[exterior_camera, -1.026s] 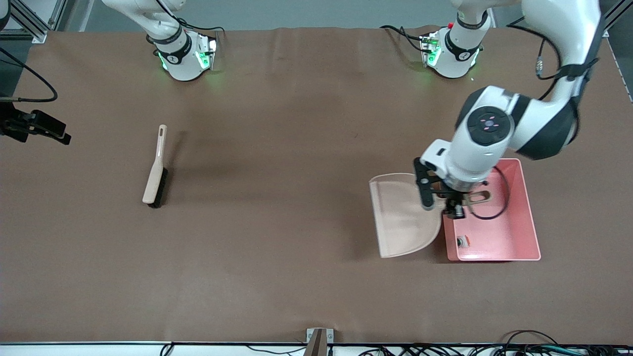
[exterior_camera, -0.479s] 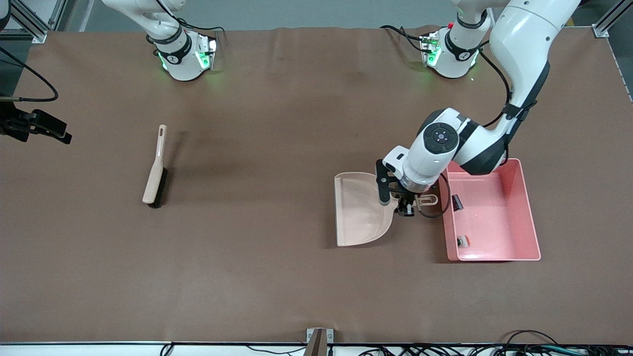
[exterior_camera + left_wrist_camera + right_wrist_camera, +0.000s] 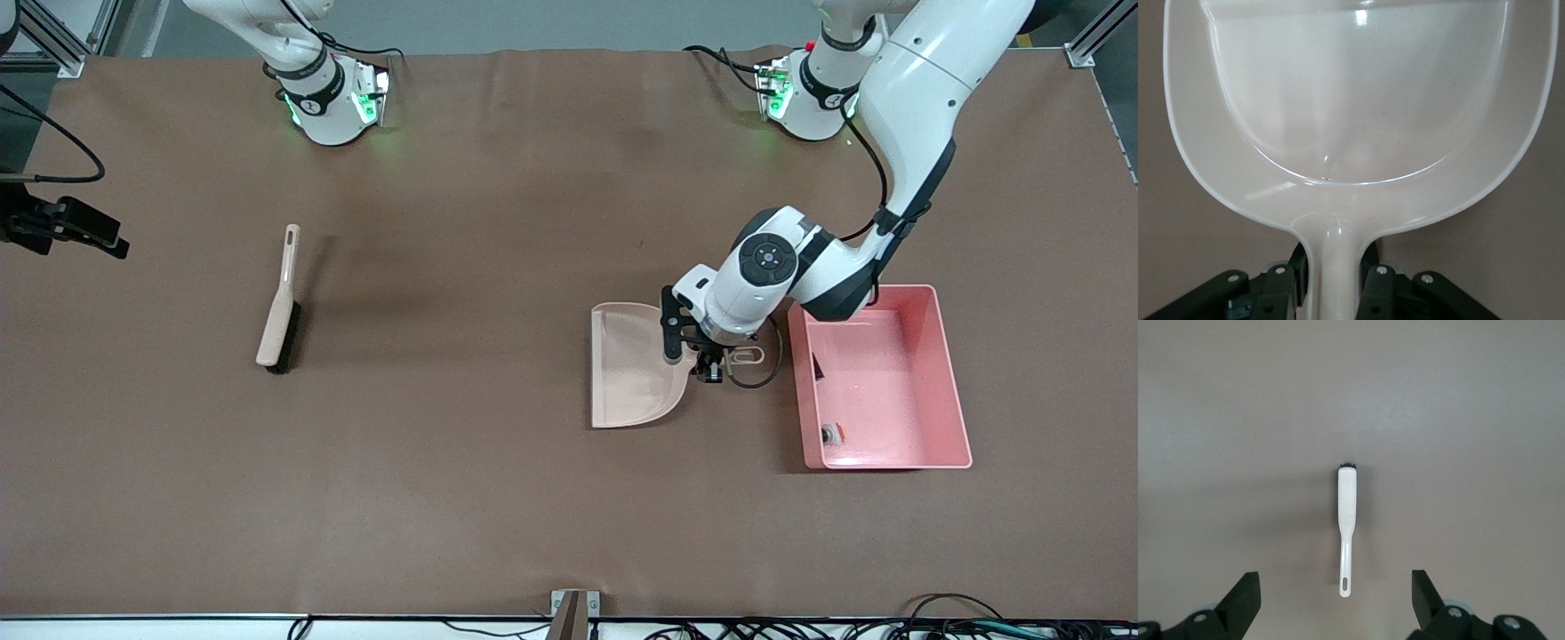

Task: Clean e-waste and dump in bin
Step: 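Carry the empty dustpan back and lower it onto the table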

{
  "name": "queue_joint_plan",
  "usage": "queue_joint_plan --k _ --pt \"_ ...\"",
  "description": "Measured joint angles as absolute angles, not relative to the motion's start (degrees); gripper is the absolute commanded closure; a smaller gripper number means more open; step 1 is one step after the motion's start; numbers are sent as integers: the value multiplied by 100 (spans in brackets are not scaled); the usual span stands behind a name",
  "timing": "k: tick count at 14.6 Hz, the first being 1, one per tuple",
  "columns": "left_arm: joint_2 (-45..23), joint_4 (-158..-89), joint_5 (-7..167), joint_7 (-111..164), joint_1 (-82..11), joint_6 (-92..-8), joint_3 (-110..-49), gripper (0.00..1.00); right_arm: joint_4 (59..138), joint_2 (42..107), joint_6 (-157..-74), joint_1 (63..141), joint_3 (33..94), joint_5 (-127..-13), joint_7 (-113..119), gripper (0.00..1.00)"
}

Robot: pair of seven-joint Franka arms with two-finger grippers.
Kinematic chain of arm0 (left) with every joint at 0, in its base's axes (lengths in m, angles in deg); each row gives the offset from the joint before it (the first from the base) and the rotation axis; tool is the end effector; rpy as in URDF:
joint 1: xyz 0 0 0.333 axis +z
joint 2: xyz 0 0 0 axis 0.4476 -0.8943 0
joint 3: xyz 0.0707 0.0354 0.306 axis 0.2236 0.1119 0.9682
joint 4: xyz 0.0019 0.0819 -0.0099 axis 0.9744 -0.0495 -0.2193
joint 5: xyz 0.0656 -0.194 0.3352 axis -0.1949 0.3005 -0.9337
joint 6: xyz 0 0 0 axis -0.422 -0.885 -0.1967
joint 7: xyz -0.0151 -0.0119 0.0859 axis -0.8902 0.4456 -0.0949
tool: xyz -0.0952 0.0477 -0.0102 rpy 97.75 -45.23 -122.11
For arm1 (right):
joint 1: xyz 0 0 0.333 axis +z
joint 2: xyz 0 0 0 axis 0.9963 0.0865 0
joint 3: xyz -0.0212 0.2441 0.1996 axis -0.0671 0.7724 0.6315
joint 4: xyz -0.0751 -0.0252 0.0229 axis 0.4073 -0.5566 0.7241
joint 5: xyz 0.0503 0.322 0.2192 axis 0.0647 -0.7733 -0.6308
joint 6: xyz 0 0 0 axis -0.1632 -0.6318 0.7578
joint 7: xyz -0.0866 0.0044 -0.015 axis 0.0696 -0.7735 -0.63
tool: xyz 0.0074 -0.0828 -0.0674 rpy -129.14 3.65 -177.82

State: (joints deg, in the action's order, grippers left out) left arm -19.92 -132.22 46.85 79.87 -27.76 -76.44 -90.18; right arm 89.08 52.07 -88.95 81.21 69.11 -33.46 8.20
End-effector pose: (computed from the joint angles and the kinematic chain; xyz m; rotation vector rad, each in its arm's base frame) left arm 0.5641 -0.3066 0.2285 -2.1991 2.2202 -0.1729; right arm 0.5575 -0.0368 0.6193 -3.1392 0.1097 0.0411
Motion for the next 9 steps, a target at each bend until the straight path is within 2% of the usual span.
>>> queue_joint_plan --k 3,4,5,7,9 --pt "-2156 -13099 4494 7714 -2841 -7674 -8985 96 8908 5207 -8895 8121 6911 -3346 820 0" --pt "-2199 -13063 4390 7552 -2857 -7674 -8985 85 8907 5207 -8895 8121 6911 -3346 820 0" --pt "-2224 -13047 4301 7359 -2879 -7673 -8985 64 8908 5207 -8895 8121 6911 -3346 820 0" --pt "-2229 -13038 4243 7125 -2915 -7670 -8985 2 8907 5207 -8895 8121 6911 -3346 820 0" --pt "-2243 -13021 4219 7054 -2936 -7670 -8981 0 8907 5207 -8895 8121 6911 -3346 820 0"
